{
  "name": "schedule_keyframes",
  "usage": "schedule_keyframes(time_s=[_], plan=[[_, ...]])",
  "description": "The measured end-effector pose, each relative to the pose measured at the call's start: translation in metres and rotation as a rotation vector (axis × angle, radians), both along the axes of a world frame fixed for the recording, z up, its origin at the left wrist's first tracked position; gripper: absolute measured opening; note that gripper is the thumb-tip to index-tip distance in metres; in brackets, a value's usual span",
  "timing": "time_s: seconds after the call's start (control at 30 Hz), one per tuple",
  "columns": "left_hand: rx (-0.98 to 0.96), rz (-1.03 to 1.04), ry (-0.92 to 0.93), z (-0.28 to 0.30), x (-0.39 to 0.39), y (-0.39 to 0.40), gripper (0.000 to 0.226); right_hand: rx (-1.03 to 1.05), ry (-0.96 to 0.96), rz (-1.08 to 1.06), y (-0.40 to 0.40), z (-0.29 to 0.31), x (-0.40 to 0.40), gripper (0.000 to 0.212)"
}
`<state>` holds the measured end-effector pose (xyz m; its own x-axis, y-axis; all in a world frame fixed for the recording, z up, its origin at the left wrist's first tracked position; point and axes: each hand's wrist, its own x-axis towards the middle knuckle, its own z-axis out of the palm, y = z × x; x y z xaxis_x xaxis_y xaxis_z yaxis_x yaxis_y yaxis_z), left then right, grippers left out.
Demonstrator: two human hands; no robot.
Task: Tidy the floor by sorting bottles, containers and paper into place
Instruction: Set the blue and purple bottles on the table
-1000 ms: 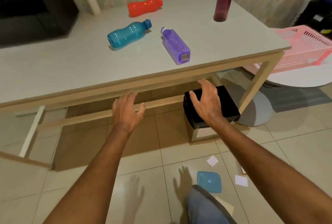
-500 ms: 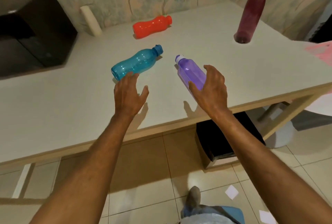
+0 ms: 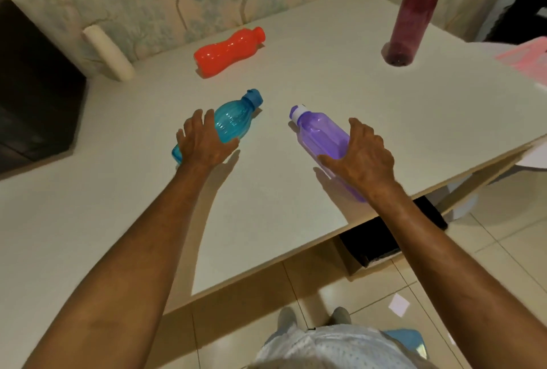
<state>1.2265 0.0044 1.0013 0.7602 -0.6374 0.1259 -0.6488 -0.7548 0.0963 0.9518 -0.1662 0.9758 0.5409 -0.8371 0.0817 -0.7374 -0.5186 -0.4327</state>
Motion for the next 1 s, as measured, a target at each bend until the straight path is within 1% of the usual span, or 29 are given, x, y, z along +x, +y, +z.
schedule_keyframes(time_s=[0.07,0.17,0.23,0.43,0.53,0.6,0.73,0.87,1.0], plan=[[0.031,-0.006,0.023,-0.003,0.011,-0.003,0.089,0.018,0.041,-0.009,0.002,-0.001,0.000,0.103],[0.045,0.001,0.039,-0.005,0.030,-0.005,0.081,-0.014,0.085,-0.035,0.006,-0.003,0.001,0.088],[0.063,-0.016,0.008,-0.009,0.037,-0.004,0.079,-0.030,0.090,-0.064,0.008,-0.004,0.001,0.081],[0.072,-0.062,-0.185,-0.017,0.035,0.001,0.075,-0.060,0.056,-0.160,0.012,-0.006,0.002,0.076],[0.039,-0.096,-0.184,-0.016,0.031,0.000,0.076,-0.055,0.010,-0.205,0.013,-0.005,-0.001,0.076],[-0.027,-0.108,-0.100,-0.014,0.026,-0.002,0.077,-0.050,-0.061,-0.234,0.016,-0.004,-0.007,0.077],[-0.247,-0.106,0.211,-0.006,-0.005,-0.010,0.076,-0.001,-0.255,-0.261,0.022,0.000,-0.026,0.078],[-0.408,-0.116,0.485,0.002,-0.063,-0.028,0.086,0.144,-0.442,-0.333,0.021,0.006,-0.059,0.079],[-0.515,-0.207,0.648,0.008,-0.133,-0.049,0.087,0.239,-0.621,-0.433,0.016,0.004,-0.112,0.077]])
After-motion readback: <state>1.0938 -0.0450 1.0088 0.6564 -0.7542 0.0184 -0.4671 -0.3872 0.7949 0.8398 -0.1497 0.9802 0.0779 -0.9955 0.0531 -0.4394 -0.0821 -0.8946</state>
